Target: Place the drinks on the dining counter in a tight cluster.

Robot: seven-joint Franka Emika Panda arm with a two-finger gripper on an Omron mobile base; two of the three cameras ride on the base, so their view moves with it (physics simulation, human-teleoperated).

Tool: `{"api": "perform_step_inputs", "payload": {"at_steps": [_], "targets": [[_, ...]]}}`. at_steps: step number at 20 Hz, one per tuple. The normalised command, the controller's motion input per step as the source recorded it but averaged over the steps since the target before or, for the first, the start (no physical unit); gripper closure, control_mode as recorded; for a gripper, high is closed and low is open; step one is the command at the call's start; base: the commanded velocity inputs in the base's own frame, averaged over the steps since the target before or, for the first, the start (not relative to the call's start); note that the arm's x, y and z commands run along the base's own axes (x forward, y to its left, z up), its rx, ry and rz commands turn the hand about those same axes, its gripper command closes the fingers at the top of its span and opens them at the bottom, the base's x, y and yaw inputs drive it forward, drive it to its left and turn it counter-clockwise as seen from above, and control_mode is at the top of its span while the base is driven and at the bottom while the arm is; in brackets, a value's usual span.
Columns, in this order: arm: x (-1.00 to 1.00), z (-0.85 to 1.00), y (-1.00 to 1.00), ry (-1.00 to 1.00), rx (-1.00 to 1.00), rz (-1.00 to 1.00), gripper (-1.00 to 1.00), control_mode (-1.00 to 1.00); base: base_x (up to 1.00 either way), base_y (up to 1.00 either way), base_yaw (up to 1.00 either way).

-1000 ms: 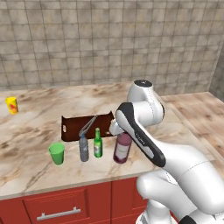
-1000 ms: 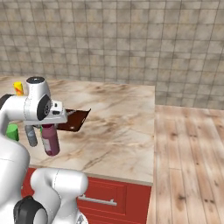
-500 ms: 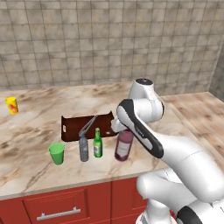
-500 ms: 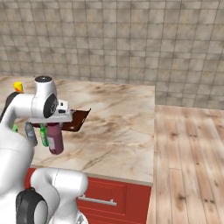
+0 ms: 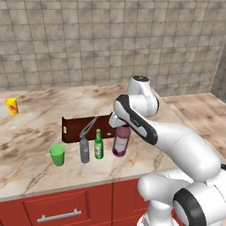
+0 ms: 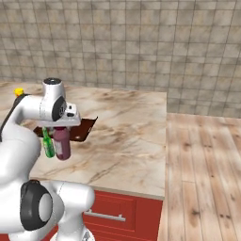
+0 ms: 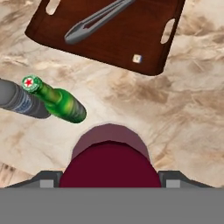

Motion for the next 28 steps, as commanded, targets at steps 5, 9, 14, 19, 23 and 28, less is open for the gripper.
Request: {"api": "perform_step_inputs", "payload": {"at_steps": [5,9,14,19,23,28], "targets": [[0.41,-0.06,0.08,0.01,0.0,0.0,1.0,-1.0,0.0,0.0,0.0],[0.4,-0.22,0.11,0.08,0.0,0.0,1.0,-1.0,0.0,0.0,0.0],[0.26,-0.28,0.11,0.12,0.0,0.0,1.0,-1.0,0.0,0.0,0.0],[0.13,-0.13,0.02,0.01,-0.01,0.0,1.0,-1.0,0.0,0.0,0.0],[0.0,-0.08,0.0,0.0,-0.03,0.0,1.0,-1.0,0.0,0.0,0.0],[-0.1,-0.15,0.0,0.0,-0.04,-0.02,1.0,-1.0,0.0,0.0,0.0]]}}
